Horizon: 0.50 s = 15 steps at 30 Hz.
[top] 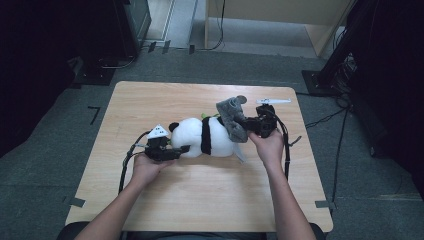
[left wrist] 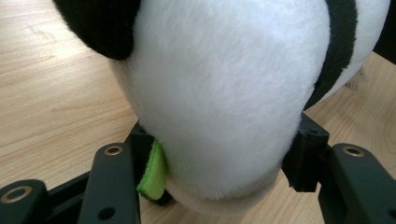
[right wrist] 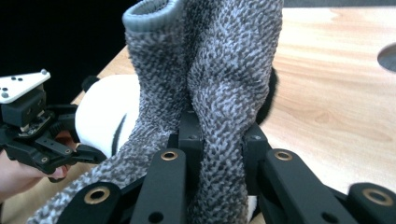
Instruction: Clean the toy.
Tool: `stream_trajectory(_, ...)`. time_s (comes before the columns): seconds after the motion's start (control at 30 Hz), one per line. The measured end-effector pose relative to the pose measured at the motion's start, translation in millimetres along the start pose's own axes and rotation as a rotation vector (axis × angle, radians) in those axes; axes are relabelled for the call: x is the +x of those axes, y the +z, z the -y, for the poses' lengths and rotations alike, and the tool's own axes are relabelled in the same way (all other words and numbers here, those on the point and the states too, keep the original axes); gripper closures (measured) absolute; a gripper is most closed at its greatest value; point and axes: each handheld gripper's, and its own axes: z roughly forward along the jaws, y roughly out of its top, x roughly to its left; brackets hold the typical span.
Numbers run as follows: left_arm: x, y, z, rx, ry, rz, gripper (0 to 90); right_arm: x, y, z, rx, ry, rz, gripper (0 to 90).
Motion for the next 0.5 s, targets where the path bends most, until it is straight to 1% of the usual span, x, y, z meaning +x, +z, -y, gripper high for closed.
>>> stream_trajectory(0.1,0.5,0.1,0.2,0.000,-0.004,0.001,40.6,-6.2,-2.2,1.8,0.006,0.006,0.028,77.8)
stream_trajectory(0.17,1.0,0.3,0.4,0.000,-0.004,0.001,39.1,-10.4,-2.6,3.7,0.005,0.015,0.034,77.9)
stream_trajectory(0.23,2.0,0.8,0.9,-0.004,-0.005,0.004,36.2,-12.0,-1.1,5.9,0.003,0.021,0.030,78.1)
stream_trajectory(0.27,2.5,1.0,1.1,-0.005,0.000,0.004,32.6,-12.3,0.0,6.9,0.004,0.019,0.029,78.1)
stream_trajectory(0.33,3.3,1.3,1.8,-0.012,0.012,0.011,28.2,-12.2,0.2,6.9,0.006,0.016,0.029,78.1)
stream_trajectory(0.43,3.7,1.8,1.7,-0.021,0.023,0.017,23.6,-12.5,-0.4,7.0,0.006,0.010,0.031,78.1)
stream_trajectory(0.5,4.5,1.5,0.5,-0.013,0.035,0.020,21.4,-13.4,-0.7,7.2,0.007,0.012,0.029,78.1)
